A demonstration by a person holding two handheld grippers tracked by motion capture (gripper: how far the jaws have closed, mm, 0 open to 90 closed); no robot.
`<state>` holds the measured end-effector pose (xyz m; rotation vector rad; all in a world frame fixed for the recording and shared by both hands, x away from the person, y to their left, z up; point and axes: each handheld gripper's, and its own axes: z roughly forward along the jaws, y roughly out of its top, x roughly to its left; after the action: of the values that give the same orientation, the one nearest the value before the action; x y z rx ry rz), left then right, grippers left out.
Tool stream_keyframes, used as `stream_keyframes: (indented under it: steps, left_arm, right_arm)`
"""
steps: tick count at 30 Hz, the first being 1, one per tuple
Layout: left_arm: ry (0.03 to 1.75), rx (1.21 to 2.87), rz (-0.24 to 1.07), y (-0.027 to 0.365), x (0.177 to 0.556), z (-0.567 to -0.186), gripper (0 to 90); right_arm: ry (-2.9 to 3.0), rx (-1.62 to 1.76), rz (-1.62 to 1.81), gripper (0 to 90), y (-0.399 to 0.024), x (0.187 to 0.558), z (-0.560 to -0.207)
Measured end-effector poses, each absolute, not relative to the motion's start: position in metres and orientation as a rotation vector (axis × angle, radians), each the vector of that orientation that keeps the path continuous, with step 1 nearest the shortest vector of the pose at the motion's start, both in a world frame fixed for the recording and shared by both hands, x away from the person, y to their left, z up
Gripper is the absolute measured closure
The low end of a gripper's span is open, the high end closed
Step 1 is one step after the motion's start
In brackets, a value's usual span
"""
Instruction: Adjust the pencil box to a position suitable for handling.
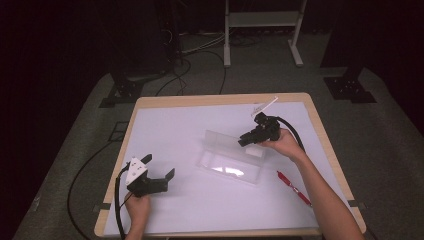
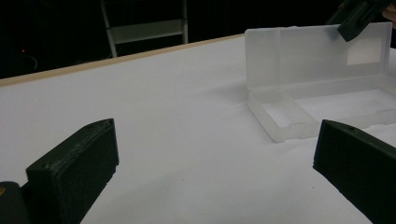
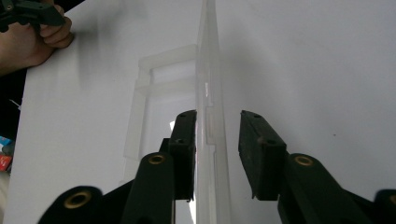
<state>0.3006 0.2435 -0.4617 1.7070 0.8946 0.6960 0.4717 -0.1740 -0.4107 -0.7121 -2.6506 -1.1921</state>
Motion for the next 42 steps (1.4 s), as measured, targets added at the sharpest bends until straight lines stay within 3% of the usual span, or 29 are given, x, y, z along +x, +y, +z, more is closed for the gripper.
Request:
stream_keyframes:
  steps: [1,3,4,14,28,42]
  left_arm:
    - [0.894,1.707,0.696,0.244,0.301,-0.462,0.0]
    - [0.894,1.707,0.696,0.244,0.301,-0.462,0.0]
    - [0.894,1.707,0.696,0.244,0.301,-0.462,0.0]
    - [0.896,1.709,0.698,0.243,0.301,-0.462,0.0]
    - [0.901,1.713,0.700,0.243,0.301,-0.462,0.0]
    - [0.901,1.714,0.702,0.243,0.300,-0.462,0.0]
  right_arm:
    - [-2.668,-0.738,-1.206,56.1,-0.178,0.470,-0.407]
    - [-2.670,-0.744,-1.219,53.4,-0.181,0.469,-0.404]
    - [-2.681,-0.773,-1.250,47.8,-0.188,0.466,-0.399]
    - [-2.750,-0.857,-1.353,35.6,-0.224,0.438,-0.373]
    - [-2.779,-0.925,-1.399,34.3,-0.276,0.380,-0.374]
    - [-2.781,-0.985,-1.414,33.7,-0.296,0.350,-0.392]
